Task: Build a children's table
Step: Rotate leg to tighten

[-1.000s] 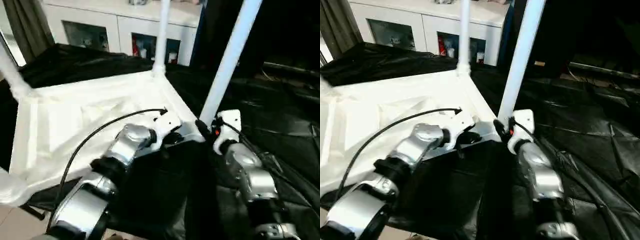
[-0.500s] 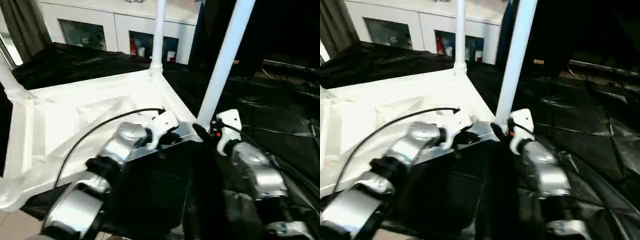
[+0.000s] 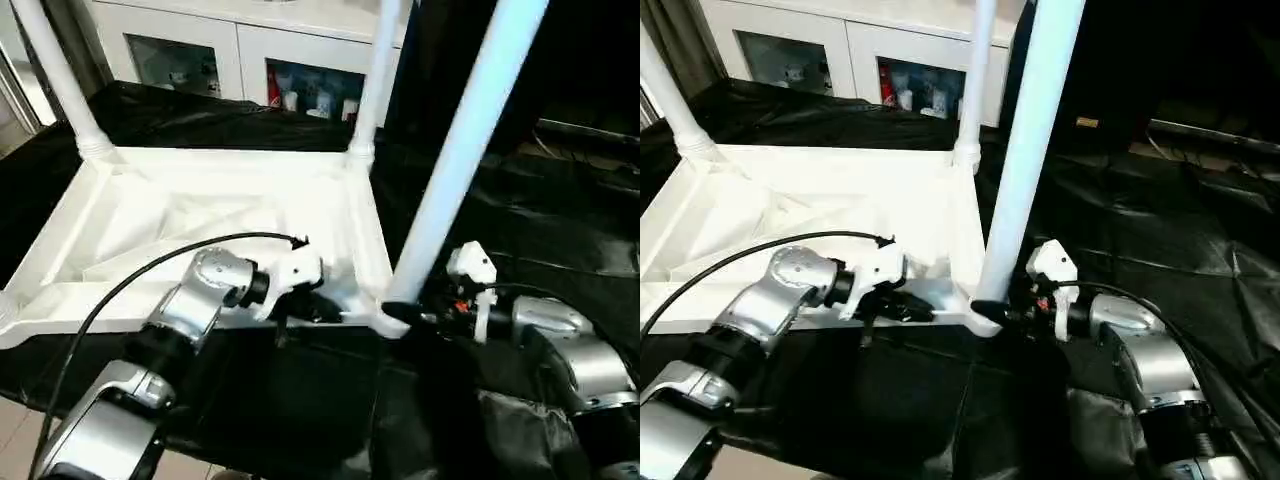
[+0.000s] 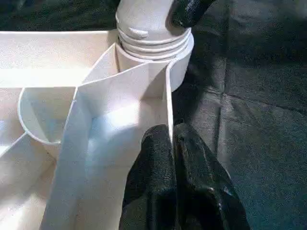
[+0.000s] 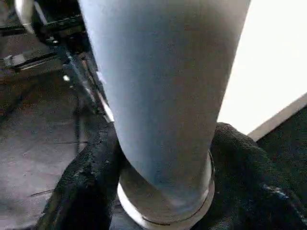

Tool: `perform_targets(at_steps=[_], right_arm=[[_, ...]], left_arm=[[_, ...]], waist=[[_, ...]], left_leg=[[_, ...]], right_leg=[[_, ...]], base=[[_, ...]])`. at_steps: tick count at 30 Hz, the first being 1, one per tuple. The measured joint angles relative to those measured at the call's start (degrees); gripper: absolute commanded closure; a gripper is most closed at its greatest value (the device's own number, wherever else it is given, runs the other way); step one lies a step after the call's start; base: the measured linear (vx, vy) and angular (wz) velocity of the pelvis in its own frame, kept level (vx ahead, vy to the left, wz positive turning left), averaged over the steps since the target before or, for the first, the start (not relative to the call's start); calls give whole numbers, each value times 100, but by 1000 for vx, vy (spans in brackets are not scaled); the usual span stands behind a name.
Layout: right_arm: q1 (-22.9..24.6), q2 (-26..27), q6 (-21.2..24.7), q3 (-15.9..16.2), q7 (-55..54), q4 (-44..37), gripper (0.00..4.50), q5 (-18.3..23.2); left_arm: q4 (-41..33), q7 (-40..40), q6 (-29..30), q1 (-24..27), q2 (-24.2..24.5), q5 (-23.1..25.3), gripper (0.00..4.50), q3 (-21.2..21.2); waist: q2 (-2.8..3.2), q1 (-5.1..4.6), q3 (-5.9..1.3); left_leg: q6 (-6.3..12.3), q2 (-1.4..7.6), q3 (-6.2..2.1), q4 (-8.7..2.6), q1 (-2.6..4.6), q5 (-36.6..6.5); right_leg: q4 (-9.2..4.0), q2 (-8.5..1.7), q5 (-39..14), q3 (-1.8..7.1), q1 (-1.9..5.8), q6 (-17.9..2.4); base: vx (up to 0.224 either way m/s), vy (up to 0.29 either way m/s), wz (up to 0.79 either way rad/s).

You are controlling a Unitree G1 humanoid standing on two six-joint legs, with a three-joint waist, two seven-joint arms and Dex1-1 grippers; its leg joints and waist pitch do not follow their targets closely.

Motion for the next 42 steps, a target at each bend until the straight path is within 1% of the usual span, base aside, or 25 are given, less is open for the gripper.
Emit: perform_targets(at_steps=[2, 5, 6, 9, 13, 14, 18, 20, 24, 27, 28, 30, 33, 35, 37, 39, 41, 42], right_arm=[[-1, -12, 0, 6, 19, -1, 222, 16], [-1, -11, 3, 7, 34, -36, 228, 17], [-1, -6, 9, 9, 34, -40, 236, 17], [-1, 6, 27, 9, 24, -41, 238, 17], [-31, 201, -32, -98, -392, 132, 240, -63], [-71, 307, -66, -133, -630, 251, 240, -115], [-379, 1117, -179, -435, -2415, 831, 242, -451], [-454, 1398, -177, -565, -3103, 939, 244, -547], [-591, 1915, -108, -742, -4186, 1027, 244, -690], [-706, 2114, -192, -768, -4617, 1178, 244, -864], [-723, 2138, -212, -768, -4679, 1199, 244, -904], [-723, 2168, -250, -768, -4737, 1206, 176, -918], [-702, 2102, -235, -767, -4546, 1170, 170, -903], [-697, 2016, -240, -738, -4361, 1164, 141, -905], [-658, 1770, -248, -594, -3907, 1096, 141, -904], [-598, 1575, -280, -533, -3522, 992, 141, -895], [-492, 1290, -298, -456, -3033, 866, 141, -841], [-424, 1049, -290, -413, -2685, 744, 141, -776]], left_arm=[[-10, -5, 14, 3, 3, -11, 450, -1], [-32, -15, 44, 7, 20, -33, 450, -2], [-44, -16, 53, 14, 26, -37, 450, -2], [-49, 1, 72, 16, 28, -42, 450, -1], [83, 439, 100, -33, -161, 70, 450, 41], [199, 620, 110, -83, -232, 102, 450, 63], [827, 1885, 297, -460, -778, 366, 450, 162], [964, 2288, 444, -539, -1027, 397, 450, 180], [1081, 2833, 636, -621, -1322, 482, 450, 210], [1244, 3017, 636, -704, -1479, 572, 450, 219], [1269, 3032, 632, -719, -1497, 587, 450, 217], [1290, 3027, 623, -738, -1498, 595, 450, 214], [1283, 2970, 565, -739, -1469, 593, 450, 208], [1277, 2893, 541, -740, -1438, 593, 450, 206], [1238, 2718, 493, -739, -1344, 572, 450, 205], [1228, 2536, 437, -732, -1276, 547, 450, 206], [1155, 2300, 391, -682, -1179, 504, 450, 201], [1075, 2120, 374, -650, -1066, 481, 450, 193]], waist=[[0, 2, 0], [-2, 0, 1], [-2, -1, 1], [-2, -1, 1], [-1, -4, -1], [-5, -10, -3], [-16, -53, -8], [-19, -66, -11], [-21, -59, -19], [-21, -60, -25], [-20, -61, -26], [-21, -59, -26], [-20, -55, -26], [-20, -55, -26], [-17, -50, -24], [-15, -53, -22], [-15, -48, -22], [-11, -43, -20]], left_leg=[[0, 0, 0, 0, 0, 0], [0, 0, 0, 0, -1, 0], [0, 0, 0, 0, 0, 0], [0, 1, 0, 2, 0, 0], [0, 0, 0, 10, 16, 1], [0, 0, 0, 11, 24, 1], [-10, -6, -1, 23, 28, 7], [-10, -11, 0, 26, 29, 7], [-10, -15, -3, 21, 33, 6], [-10, -15, -5, 19, 33, 7], [-10, -16, -5, 19, 32, 7], [-10, -16, -4, 19, 32, 6], [-10, -16, -4, 15, 30, 6], [-10, -16, -4, 10, 30, 6], [-10, -15, -5, 2, 28, 6], [-10, -12, -5, -2, 26, 6], [-10, -10, -6, -13, 26, 6], [-10, -10, -5, -24, 25, 6]], right_leg=[[-1, 0, 0, 0, 0, 0], [-1, 0, 0, 0, 0, 0], [0, 0, 0, -1, 0, 0], [0, 0, 0, 0, 0, 0], [3, 0, 2, 1, 15, -3], [3, 0, 2, 2, 22, -3], [-7, -5, -8, 6, 23, 14], [-12, -8, -8, 13, 24, 15], [-10, -7, -7, 17, 25, 17], [-11, -7, -7, 17, 25, 18], [-12, -7, -7, 18, 25, 18], [-12, -7, -7, 19, 25, 18], [-13, -7, -7, 19, 24, 18], [-12, -7, -6, 17, 22, 18], [-12, -6, -4, 14, 19, 17], [-9, -3, 10, 12, 16, -1], [-10, -2, 6, 10, 15, 5], [-13, -1, 3, 9, 13, 9]], base=[[0, 0, 0], [0, 0, 0], [0, 0, 0], [0, 0, 0], [0, 0, 0], [0, 0, 0], [0, 0, 0], [0, 0, 0], [0, 0, 0], [0, 0, 0], [0, 0, 0], [0, 0, 0], [0, 0, 0], [0, 0, 0], [0, 0, 0], [0, 0, 0], [0, 0, 0], [0, 0, 0]])
